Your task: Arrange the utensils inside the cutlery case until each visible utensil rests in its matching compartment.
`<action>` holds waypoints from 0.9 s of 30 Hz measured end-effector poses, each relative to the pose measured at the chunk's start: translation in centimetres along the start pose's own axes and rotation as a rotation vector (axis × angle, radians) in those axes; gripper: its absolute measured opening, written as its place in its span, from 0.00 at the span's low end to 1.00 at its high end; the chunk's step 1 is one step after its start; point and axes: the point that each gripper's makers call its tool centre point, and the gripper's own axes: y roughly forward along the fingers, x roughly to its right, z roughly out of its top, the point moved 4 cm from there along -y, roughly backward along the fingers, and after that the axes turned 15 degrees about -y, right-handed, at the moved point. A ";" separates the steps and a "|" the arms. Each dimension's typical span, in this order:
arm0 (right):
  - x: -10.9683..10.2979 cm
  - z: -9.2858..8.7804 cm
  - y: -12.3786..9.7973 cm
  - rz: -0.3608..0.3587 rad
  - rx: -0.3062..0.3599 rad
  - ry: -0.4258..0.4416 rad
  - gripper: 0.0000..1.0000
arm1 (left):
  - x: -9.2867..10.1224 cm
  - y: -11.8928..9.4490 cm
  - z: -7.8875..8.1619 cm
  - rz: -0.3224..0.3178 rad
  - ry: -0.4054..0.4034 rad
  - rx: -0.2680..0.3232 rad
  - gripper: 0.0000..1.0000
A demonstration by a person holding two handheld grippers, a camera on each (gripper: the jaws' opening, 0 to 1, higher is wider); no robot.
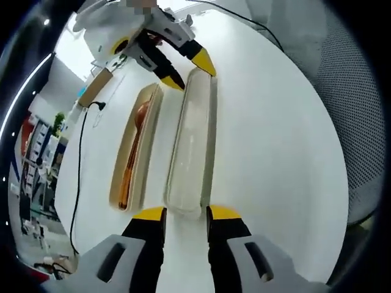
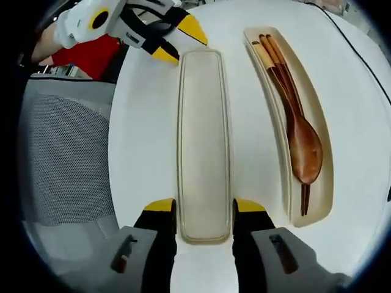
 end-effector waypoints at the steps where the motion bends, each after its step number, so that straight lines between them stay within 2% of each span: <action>1: -0.1 0.0 0.0 0.006 -0.005 -0.003 0.34 | 0.1 0.0 0.1 0.001 0.009 0.002 0.26; 4: 0.0 0.0 0.0 0.016 -0.016 -0.003 0.34 | 0.3 0.1 0.5 0.010 0.061 0.016 0.25; 7: -0.1 0.0 0.0 0.026 -0.031 0.016 0.34 | 0.4 0.1 0.7 0.006 0.071 0.018 0.25; 12: -0.1 -0.1 0.0 0.035 -0.011 0.026 0.34 | 0.5 0.4 0.7 -0.013 0.092 0.007 0.24; 18: -0.3 -0.1 0.0 0.025 0.000 0.028 0.33 | 0.4 0.6 0.7 -0.034 0.073 -0.002 0.19; 27: -0.1 -0.1 0.0 0.023 0.015 0.032 0.33 | 0.7 0.9 0.9 -0.049 0.128 -0.015 0.14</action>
